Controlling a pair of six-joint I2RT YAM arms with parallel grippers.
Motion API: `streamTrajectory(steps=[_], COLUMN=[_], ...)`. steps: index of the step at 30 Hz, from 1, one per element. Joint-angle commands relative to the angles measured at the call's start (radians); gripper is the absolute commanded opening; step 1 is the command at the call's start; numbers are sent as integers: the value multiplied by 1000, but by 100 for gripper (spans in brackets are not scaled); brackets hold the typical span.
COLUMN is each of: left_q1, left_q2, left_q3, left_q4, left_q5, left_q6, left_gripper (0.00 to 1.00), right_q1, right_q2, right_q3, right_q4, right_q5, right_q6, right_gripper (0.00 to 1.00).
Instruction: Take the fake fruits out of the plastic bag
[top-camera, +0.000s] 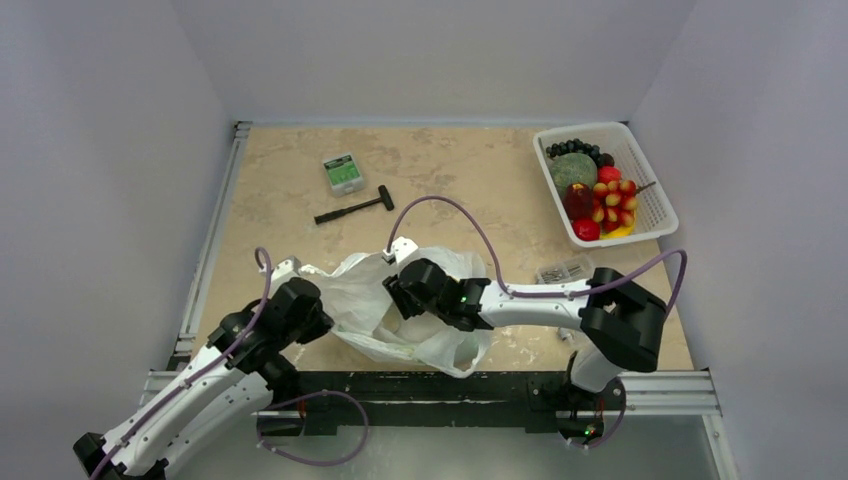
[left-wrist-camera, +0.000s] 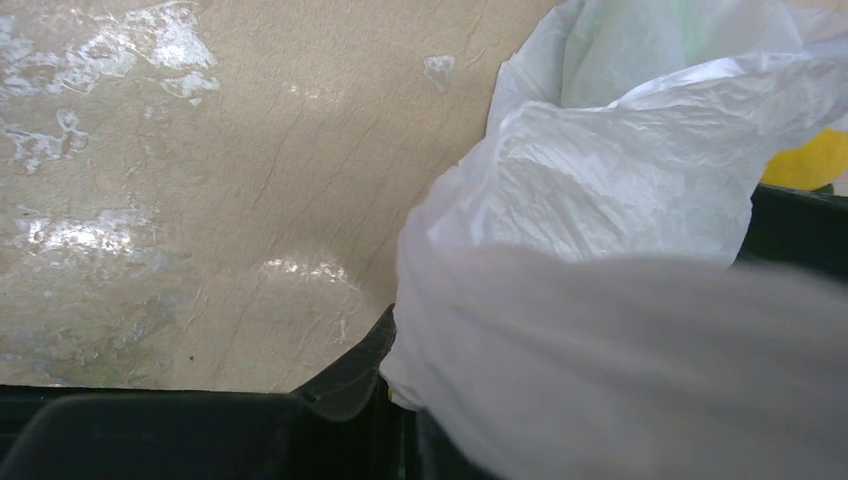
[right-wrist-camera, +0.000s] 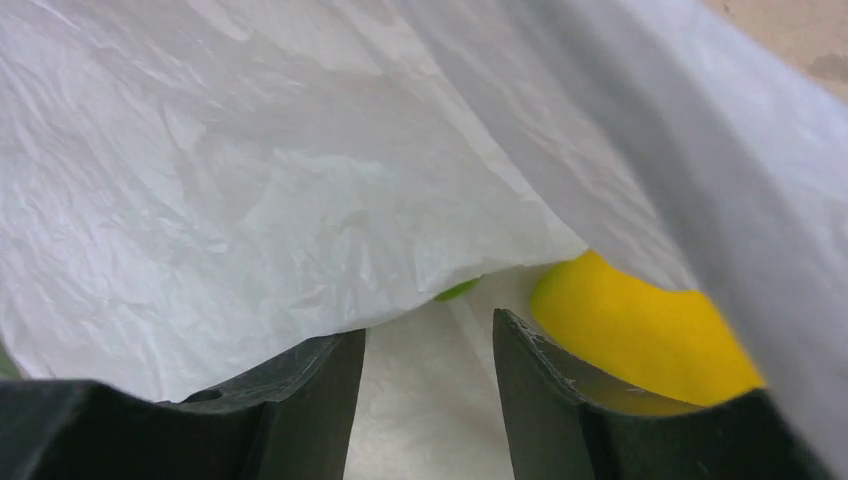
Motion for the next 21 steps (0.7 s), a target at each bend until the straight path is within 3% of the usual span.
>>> streamTrajectory(steps=[1, 4, 10, 21], left_q1=[-5, -4, -4, -5], left_q2=[-8, -7, 1, 9], left_q3=[49, 55, 79, 72], left_q4=[-6, -2, 5, -4], left_q5=[-29, -11, 7, 27], left_q6=[7, 7, 23, 10], left_gripper=[0, 0, 0, 0], right_q1=[-3, -3, -3, -8], right_q2=[28, 62, 101, 209], right_q3=[5, -7, -59, -47], right_q4=[216, 288, 454, 563], right_q5=[-41, -43, -33, 90], right_q6=[-38, -17, -27, -23], right_gripper=[51, 55, 72, 83])
